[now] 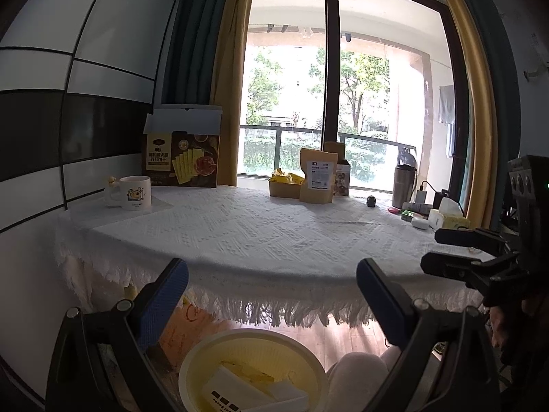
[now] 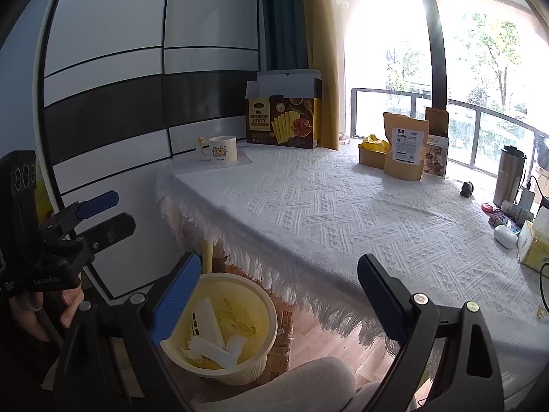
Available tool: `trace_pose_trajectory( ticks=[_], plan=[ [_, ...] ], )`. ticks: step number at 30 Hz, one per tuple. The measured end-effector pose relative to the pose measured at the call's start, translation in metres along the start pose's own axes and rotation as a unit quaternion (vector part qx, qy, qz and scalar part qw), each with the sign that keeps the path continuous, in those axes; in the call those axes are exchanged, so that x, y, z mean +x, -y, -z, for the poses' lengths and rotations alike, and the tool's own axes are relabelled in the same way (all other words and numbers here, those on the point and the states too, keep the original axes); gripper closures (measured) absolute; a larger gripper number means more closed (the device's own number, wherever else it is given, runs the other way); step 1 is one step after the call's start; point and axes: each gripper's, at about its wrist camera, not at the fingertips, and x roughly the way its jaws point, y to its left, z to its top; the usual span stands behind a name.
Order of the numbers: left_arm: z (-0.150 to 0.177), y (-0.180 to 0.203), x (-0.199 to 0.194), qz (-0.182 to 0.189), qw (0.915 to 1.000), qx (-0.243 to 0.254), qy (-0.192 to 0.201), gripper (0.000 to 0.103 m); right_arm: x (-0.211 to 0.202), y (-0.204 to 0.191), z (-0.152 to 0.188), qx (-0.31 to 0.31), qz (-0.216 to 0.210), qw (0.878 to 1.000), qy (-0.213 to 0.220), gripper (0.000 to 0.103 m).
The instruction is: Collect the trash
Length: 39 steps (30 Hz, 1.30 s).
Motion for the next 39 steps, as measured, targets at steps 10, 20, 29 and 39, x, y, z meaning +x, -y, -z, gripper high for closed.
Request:
trace_pose_trajectory(
  ticks=[10,20,29,39],
  plan=[
    [-0.001,0.002,-0.002,0.003,1.0,0.002,0.0,0.004,0.002,0.0,0.001,0.0,-0.001,1.0,0.0,0.011],
    [-0.002,0.004,-0.004,0.006,1.0,0.003,0.001,0.004,-0.003,0.001,0.001,0.0,-0.001,1.0,0.004,0.011],
    [-0.003,0.006,-0.006,0.007,1.0,0.004,0.003,0.004,-0.007,0.003,0.001,0.001,-0.002,1.0,0.007,0.011],
    [-0.005,0.01,-0.006,0.009,0.9999,0.005,0.005,0.004,-0.01,0.005,0.001,0.001,-0.002,1.0,0.009,0.011]
  ],
)
